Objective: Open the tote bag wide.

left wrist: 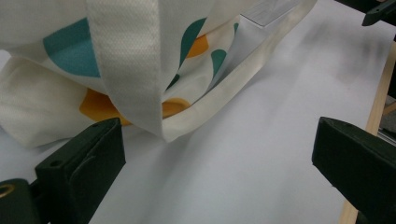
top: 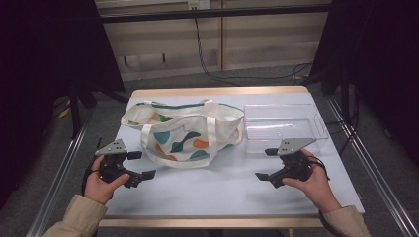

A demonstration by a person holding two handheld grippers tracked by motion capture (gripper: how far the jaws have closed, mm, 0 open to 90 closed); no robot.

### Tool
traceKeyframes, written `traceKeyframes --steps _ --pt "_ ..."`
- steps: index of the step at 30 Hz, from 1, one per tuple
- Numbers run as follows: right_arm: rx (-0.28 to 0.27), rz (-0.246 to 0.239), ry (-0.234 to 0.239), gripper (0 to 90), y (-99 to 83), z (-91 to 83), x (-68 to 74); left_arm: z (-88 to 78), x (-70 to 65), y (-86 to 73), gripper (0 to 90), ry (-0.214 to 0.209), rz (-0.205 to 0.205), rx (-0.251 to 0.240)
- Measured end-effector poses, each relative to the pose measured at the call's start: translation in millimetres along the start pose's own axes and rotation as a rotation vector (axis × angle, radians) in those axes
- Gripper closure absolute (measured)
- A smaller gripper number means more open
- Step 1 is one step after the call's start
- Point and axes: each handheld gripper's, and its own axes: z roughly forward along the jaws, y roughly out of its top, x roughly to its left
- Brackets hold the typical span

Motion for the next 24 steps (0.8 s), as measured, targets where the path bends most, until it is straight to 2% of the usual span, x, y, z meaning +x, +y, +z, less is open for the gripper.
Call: traceKeyframes --steps 13,16,24 --pt "-0.002 0.017 0.008 10.1 19.8 0.0 -12.1 -7.5 -0.8 17.0 2.1 0.014 0.026 0.014" --pt "-0.004 0.018 0.010 10.2 24.4 0.2 -13.3 -7.6 -0.6 18.4 2.1 0.013 0.019 0.010" --pt "-0.002 0.003 0.016 10.4 34.2 -0.1 -18.0 -10.6 0.8 24.6 2.1 0.017 0.023 0.018"
